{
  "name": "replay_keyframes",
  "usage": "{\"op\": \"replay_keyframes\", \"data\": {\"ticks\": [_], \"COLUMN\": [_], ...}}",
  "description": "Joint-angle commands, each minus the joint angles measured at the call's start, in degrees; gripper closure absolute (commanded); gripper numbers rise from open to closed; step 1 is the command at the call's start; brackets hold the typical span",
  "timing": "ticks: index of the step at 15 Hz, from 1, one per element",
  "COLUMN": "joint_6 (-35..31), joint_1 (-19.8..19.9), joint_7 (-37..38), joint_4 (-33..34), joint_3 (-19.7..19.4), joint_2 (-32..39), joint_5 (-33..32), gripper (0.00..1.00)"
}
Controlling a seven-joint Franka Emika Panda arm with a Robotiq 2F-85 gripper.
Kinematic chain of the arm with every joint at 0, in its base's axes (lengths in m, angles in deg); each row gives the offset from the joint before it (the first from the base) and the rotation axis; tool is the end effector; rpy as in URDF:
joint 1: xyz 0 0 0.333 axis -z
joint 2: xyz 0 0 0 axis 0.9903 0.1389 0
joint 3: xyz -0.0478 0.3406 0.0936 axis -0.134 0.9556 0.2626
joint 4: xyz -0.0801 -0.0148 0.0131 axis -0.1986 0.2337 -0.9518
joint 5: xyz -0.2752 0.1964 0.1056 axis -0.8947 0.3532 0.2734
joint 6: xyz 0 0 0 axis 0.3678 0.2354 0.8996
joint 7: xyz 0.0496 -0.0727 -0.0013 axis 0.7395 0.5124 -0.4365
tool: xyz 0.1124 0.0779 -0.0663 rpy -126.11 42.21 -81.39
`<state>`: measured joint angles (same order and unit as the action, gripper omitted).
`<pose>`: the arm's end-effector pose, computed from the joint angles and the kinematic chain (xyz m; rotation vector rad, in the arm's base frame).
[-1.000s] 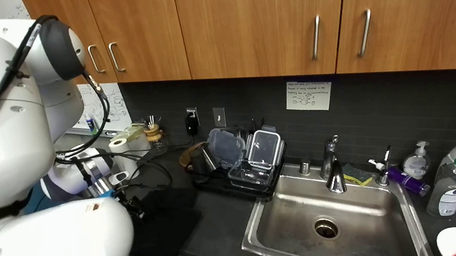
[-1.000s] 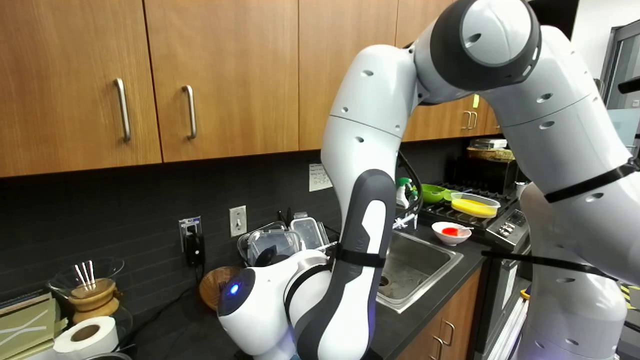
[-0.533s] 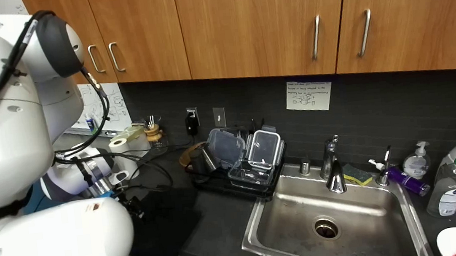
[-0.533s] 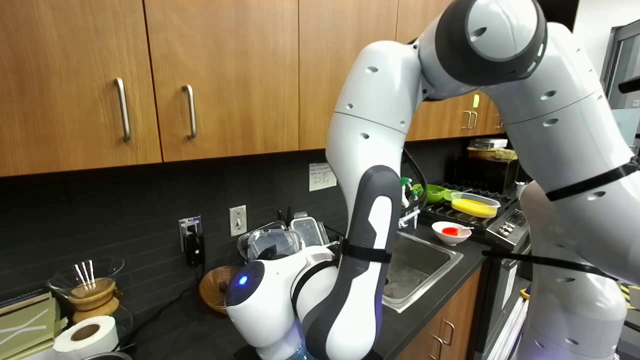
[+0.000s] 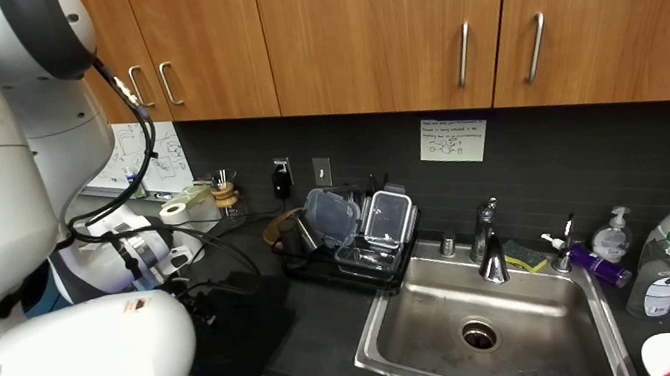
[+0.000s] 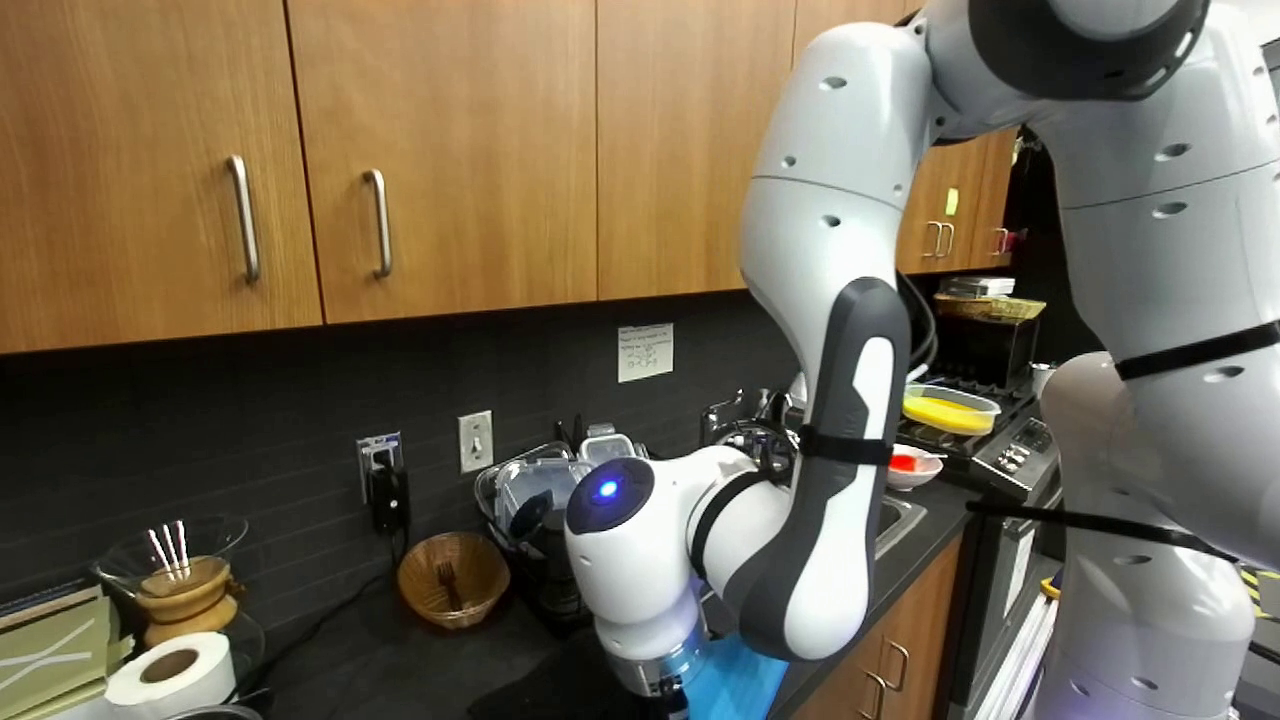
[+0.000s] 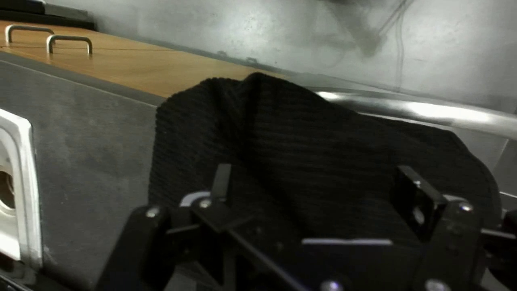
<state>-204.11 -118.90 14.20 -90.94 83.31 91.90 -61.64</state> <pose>0.2993 0.2522 0.1651 2.8180 0.2147 -0.0139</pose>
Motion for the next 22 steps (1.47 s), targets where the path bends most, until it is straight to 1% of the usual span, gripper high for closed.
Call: {"op": "replay_keyframes", "data": {"ticks": [1,5,7,8,11,15,18,19,20,22], "joint_6": [-0.1,-0.4,-0.4,0.6,1.2,-1.5,-5.3,-6.3,-7.6,-9.9], "joint_1": [1.8,3.0,3.0,2.8,4.6,8.4,11.0,11.6,10.8,11.2], "joint_7": [1.6,2.5,2.5,2.4,2.4,3.1,4.0,4.2,4.3,4.4], "joint_4": [-1.2,-3.3,-3.3,-2.3,-2.0,-4.2,-6.6,-7.2,-7.8,-8.8], "joint_3": [1.2,1.4,1.4,1.4,1.7,1.4,0.8,0.5,-1.1,-2.9], "joint_2": [-1.2,-3.3,-3.4,-2.8,-3.5,-5.6,-6.5,-6.7,-6.8,-6.7], "joint_5": [-1.6,-2.4,-2.4,-2.3,-1.9,-2.5,-3.3,-3.7,-4.2,-7.1], "gripper": [0.00,0.00,0.00,0.00,0.00,0.00,0.00,0.00,0.00,0.00]}}
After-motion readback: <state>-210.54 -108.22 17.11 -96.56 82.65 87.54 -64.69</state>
